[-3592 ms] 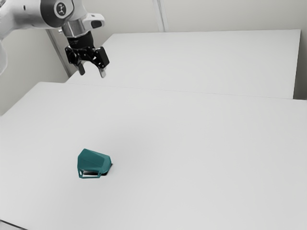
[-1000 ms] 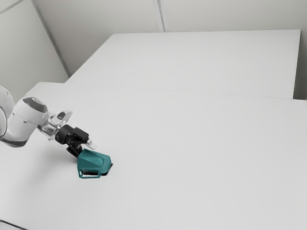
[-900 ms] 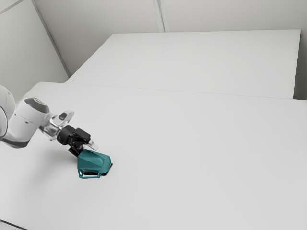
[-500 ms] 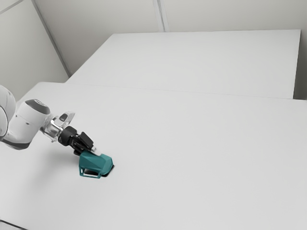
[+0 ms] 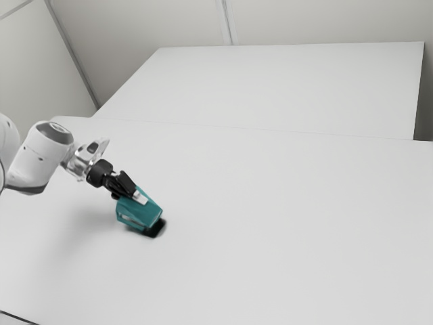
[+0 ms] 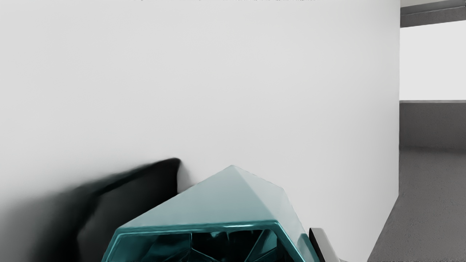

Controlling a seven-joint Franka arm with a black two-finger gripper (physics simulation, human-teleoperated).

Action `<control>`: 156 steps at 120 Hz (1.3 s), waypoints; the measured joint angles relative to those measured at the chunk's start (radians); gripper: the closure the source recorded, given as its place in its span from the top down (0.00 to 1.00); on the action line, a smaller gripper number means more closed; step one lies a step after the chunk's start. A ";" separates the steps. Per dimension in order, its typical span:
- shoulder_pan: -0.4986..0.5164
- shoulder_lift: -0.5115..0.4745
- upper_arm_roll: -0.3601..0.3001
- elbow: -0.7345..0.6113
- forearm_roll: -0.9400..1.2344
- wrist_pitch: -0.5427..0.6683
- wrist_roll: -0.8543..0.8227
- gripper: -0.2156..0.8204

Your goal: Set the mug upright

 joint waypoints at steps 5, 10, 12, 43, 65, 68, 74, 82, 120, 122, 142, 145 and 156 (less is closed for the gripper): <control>-0.005 -0.012 0.000 0.001 0.001 0.000 0.000 0.05; -0.008 -0.022 0.000 0.001 0.003 0.001 -0.001 0.05; -0.011 -0.027 0.000 0.001 0.004 0.001 -0.001 0.05; -0.049 -0.080 0.000 0.008 0.034 0.009 -0.015 0.04; -0.106 -0.103 0.000 0.015 0.115 0.044 -0.060 0.04; -0.113 -0.103 0.000 0.015 0.129 0.051 -0.070 0.04; -0.127 -0.104 0.000 0.016 0.159 0.064 -0.091 0.04; -0.146 -0.110 -0.001 0.017 0.196 0.083 -0.118 0.04; -0.208 -0.166 -0.012 0.037 0.389 0.147 -0.265 0.04; -0.207 -0.166 -0.017 0.037 0.399 0.152 -0.272 0.04; -0.205 -0.171 -0.081 0.036 0.506 0.208 -0.340 0.04; -0.209 -0.173 -0.090 0.036 0.526 0.216 -0.352 0.04; -0.229 -0.176 -0.113 0.037 0.605 0.255 -0.396 0.04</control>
